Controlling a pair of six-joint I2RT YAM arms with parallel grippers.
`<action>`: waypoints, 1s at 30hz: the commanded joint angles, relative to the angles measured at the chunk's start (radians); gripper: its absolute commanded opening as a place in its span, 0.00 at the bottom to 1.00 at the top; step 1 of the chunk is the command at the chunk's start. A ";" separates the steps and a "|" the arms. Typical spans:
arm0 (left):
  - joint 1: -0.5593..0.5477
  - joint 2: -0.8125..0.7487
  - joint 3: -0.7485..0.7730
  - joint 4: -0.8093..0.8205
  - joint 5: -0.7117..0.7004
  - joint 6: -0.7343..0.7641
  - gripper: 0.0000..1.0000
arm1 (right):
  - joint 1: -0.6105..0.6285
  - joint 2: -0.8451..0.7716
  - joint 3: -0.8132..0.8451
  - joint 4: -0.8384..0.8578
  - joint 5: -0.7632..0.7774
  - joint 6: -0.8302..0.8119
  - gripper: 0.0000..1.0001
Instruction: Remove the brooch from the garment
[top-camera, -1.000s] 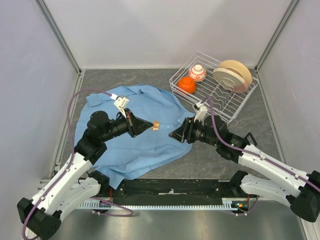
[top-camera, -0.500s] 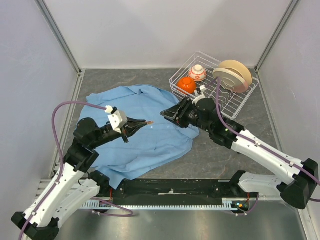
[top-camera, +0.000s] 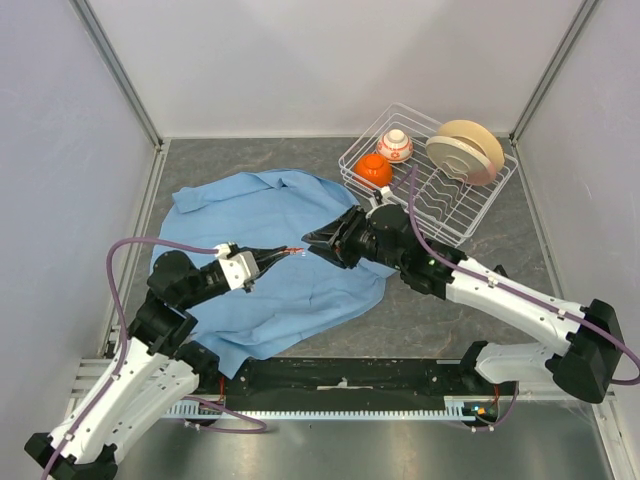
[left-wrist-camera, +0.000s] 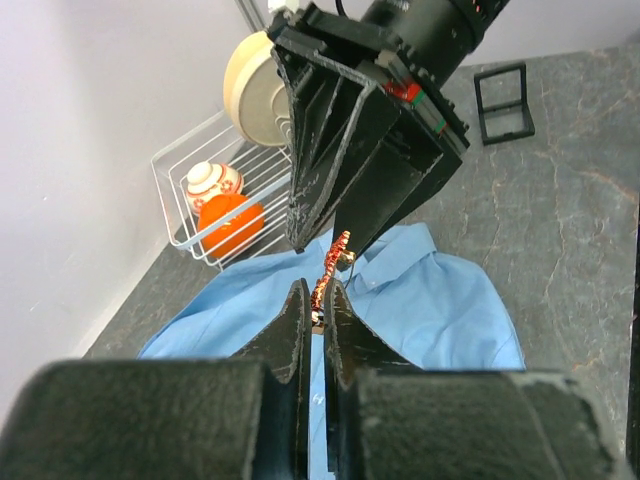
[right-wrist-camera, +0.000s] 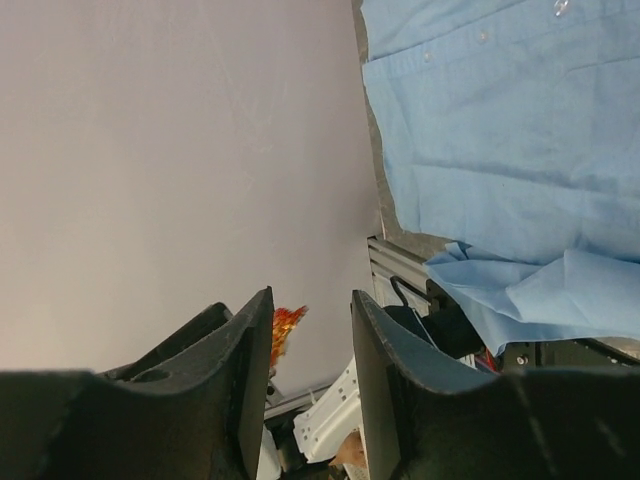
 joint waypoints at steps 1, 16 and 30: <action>-0.008 -0.028 -0.036 0.082 -0.019 0.105 0.02 | 0.025 -0.004 0.014 0.050 0.010 0.069 0.45; -0.015 -0.030 -0.065 0.101 -0.091 0.160 0.02 | 0.060 0.029 -0.011 0.114 -0.030 0.134 0.38; -0.029 -0.034 -0.078 0.098 -0.107 0.185 0.02 | 0.074 0.055 -0.025 0.150 -0.047 0.161 0.27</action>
